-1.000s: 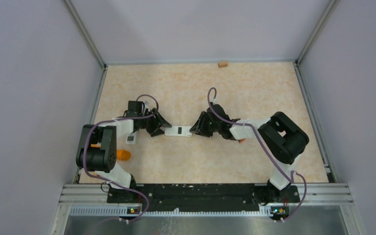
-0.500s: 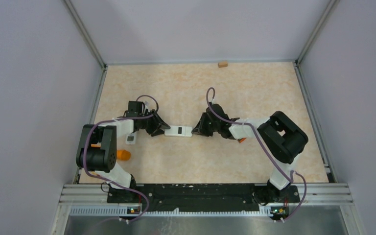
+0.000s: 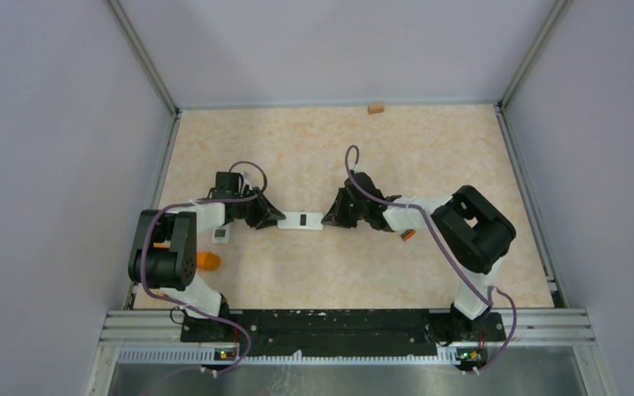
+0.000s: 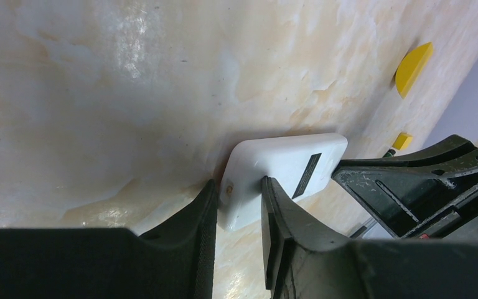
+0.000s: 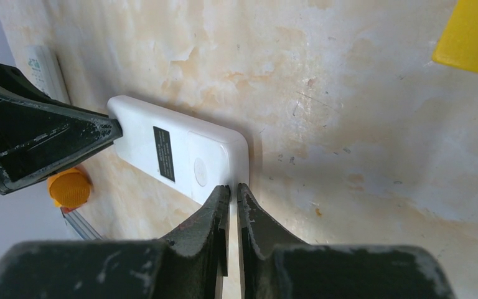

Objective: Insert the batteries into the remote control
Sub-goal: Load the battery cover into the remote control, then pick up the remote control from the center of the board.

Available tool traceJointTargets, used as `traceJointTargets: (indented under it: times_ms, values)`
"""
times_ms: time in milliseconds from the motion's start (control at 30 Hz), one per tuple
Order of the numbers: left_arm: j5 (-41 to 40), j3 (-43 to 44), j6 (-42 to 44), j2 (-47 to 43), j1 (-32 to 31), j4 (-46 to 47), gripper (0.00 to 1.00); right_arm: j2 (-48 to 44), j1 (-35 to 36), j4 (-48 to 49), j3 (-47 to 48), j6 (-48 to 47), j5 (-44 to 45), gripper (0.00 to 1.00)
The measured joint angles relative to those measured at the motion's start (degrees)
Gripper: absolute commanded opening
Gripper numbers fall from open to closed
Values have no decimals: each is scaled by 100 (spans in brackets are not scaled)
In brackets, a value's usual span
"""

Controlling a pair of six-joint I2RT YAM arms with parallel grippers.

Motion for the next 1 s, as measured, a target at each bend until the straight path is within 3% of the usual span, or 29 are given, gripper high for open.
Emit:
traceJointTargets:
  times_ms: [167,300,400,500,567,600,767,1000]
  values:
    - [22,-39,0,0,0,85,15,39,7,22,26,85,-44,9]
    - [-57,-46,-7,-46,-4,74,29,44,22,0,48,118,-2,12]
    - [-273,24,-28,-144,-59,-136,50,7,111,-234,184,-20,243,29]
    - [-575,313,17,-201,-149,-586,61,-105,302,-455,284,-380,603,51]
    - [-802,669,68,-251,-177,-901,69,-306,376,-684,295,-750,815,69]
    - [-905,859,96,-295,-173,-1029,72,-437,400,-824,313,-997,892,72]
    - [-1401,1381,188,-813,-59,-1322,98,-822,376,-1095,697,-2520,887,73]
    - [-2190,1405,330,-1762,275,-1939,99,-688,372,-894,955,-4992,-39,85]
